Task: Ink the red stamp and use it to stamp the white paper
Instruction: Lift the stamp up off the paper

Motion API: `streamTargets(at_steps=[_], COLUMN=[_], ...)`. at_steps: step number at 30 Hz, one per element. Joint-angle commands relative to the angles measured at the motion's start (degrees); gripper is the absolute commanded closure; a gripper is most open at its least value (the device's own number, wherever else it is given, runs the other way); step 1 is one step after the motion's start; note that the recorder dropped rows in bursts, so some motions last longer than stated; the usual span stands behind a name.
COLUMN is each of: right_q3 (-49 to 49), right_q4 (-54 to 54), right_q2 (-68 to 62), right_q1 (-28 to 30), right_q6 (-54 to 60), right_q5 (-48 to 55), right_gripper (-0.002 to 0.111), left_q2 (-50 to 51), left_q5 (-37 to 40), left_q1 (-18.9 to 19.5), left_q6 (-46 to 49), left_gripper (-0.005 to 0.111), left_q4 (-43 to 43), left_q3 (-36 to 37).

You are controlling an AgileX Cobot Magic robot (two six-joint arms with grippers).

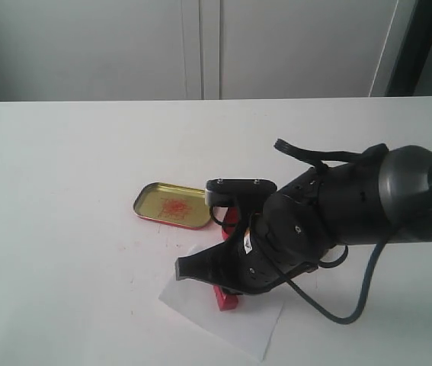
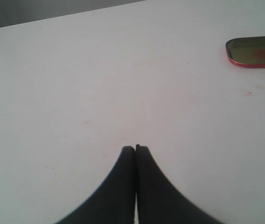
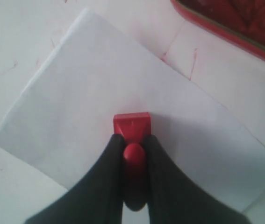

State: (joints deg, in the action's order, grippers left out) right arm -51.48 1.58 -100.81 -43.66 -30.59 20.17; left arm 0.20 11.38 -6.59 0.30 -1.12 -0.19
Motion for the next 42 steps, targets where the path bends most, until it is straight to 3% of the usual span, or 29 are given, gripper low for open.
streamTargets(at_steps=[1,42], right_q3=[0.26,0.26], right_q4=[0.35,1.65], right_q2=[-0.24,11.51], right_q1=[0.43,0.43], right_q6=[0.70,0.70], right_q5=[-1.10,5.14], right_gripper=[0.108,0.108], left_q2=[-0.20,-0.20], left_q5=[-0.19,-0.19], left_q1=[0.16,0.16], left_q6=[0.16,0.16], left_gripper=[0.107,0.107], left_q4=[0.16,0.16], left_q3=[0.19,0.19])
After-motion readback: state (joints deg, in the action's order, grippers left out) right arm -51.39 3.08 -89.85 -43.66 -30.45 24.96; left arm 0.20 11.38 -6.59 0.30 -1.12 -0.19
